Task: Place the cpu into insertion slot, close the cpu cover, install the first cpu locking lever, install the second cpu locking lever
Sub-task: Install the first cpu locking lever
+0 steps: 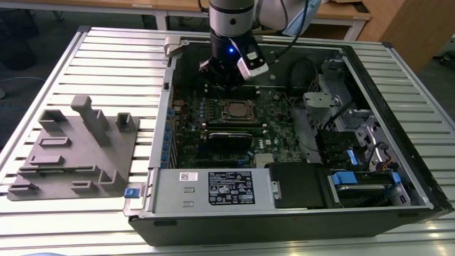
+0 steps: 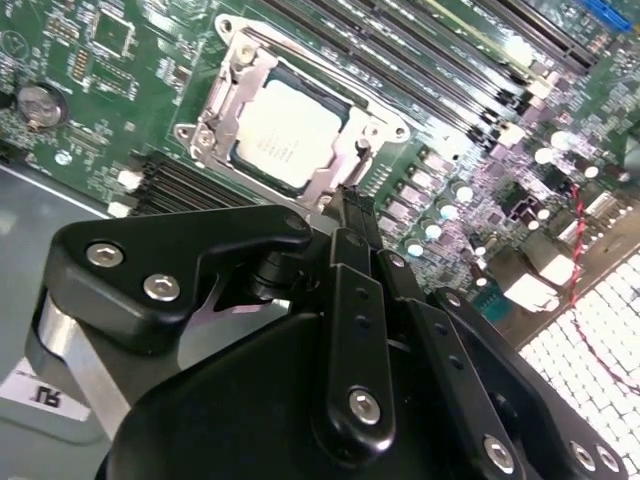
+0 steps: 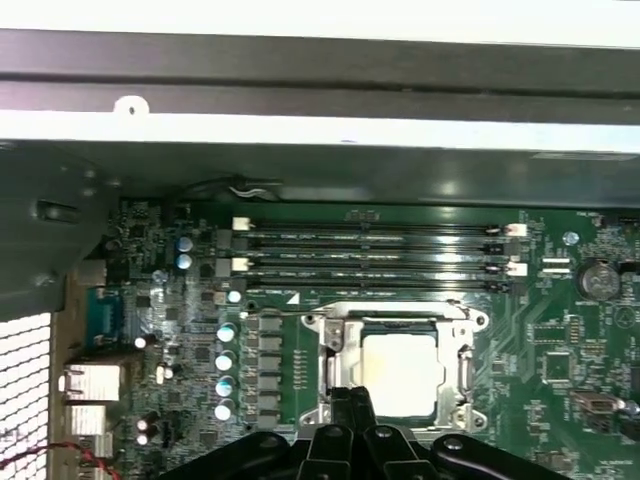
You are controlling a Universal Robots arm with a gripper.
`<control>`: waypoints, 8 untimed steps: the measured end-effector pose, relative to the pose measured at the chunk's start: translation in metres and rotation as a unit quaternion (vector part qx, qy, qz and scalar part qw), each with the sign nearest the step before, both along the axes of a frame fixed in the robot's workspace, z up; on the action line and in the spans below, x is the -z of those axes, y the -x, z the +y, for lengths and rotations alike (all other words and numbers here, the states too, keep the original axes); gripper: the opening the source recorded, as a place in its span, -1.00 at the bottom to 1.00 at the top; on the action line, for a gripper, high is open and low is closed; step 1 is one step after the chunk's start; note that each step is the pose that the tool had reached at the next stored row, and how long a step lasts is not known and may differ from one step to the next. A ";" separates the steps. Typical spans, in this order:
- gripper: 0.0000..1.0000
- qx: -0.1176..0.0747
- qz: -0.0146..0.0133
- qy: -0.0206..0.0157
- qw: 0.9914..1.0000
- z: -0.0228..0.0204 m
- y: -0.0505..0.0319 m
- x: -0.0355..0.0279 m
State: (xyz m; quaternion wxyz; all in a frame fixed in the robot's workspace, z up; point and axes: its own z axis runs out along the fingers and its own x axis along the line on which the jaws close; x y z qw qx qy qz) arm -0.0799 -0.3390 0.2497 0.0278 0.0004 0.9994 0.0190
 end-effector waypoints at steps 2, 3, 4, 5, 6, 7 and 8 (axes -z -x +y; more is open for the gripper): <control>-0.79 0.000 0.000 0.000 1.000 -0.0003 0.0039 0.0004; -0.79 0.000 0.000 0.000 1.000 -0.0004 0.0059 0.0007; -0.79 0.000 0.000 0.000 1.000 -0.0005 0.0078 0.0008; -0.79 0.000 0.000 0.000 1.000 -0.0006 0.0096 0.0009; -0.79 0.000 0.000 0.000 1.000 -0.0006 0.0106 0.0009; -0.79 0.000 0.000 0.000 1.000 -0.0005 0.0109 0.0010; -0.79 0.000 0.000 0.000 1.000 -0.0005 0.0109 0.0009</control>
